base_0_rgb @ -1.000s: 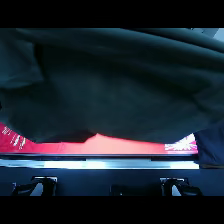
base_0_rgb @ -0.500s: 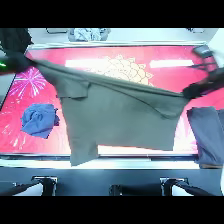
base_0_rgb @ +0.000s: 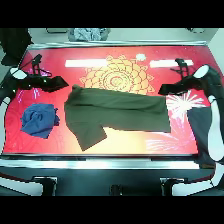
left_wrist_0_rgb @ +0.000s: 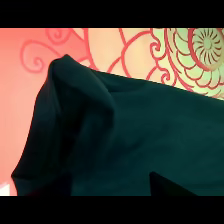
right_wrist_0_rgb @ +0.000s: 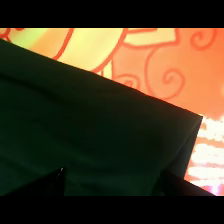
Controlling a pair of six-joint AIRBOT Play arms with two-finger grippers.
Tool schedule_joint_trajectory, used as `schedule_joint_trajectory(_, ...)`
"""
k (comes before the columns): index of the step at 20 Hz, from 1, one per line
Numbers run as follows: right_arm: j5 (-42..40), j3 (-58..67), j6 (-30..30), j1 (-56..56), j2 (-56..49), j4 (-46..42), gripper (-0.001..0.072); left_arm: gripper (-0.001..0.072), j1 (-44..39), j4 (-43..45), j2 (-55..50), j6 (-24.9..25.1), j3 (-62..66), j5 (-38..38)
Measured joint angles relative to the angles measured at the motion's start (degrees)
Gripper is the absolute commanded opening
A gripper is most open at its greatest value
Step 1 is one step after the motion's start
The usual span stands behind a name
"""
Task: Fold the shirts.
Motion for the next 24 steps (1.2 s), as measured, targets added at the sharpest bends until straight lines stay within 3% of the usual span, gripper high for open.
schedule_joint_trajectory(2,5.57,1.64,-2.51,-3.96,1.16,-0.46,0.0607,0.0504,2.43,2.27,0.72,-1.49,1.07,-5.68)
schedule_joint_trajectory(5,16.52,0.20,-4.85,-10.43,2.73,-4.68,0.0607,0.0504,5.73,7.23,3.96,-2.91,-4.55,-13.66)
schedule_joint_trajectory(7,21.75,-4.04,-6.88,-13.14,4.24,-6.64,0.0607,0.0501,6.64,8.39,7.63,-3.06,-14.21,-15.17)
schedule_joint_trajectory(12,23.67,-14.14,-9.27,-14.91,7.98,-8.55,0.0608,0.0499,6.08,3.96,12.98,-0.20,-32.65,-8.66)
schedule_joint_trajectory(14,23.08,-15.82,-9.81,-15.08,8.57,-8.98,0.0608,0.0442,4.74,2.86,13.44,0.24,-35.95,-5.79)
schedule_joint_trajectory(19,21.68,-18.60,-11.93,-15.15,9.16,-10.71,0.0635,0.0438,0.74,1.49,12.48,-1.57,-38.97,3.41)
schedule_joint_trajectory(22,20.26,-21.07,-12.46,-15.17,9.20,-10.69,0.0634,0.0054,-0.55,1.03,11.26,-2.43,-39.34,6.19)
schedule_joint_trajectory(24,18.67,-23.32,-12.63,-15.15,9.20,-9.49,0.0634,0.0037,-0.90,1.09,10.91,-2.73,-39.26,6.84)
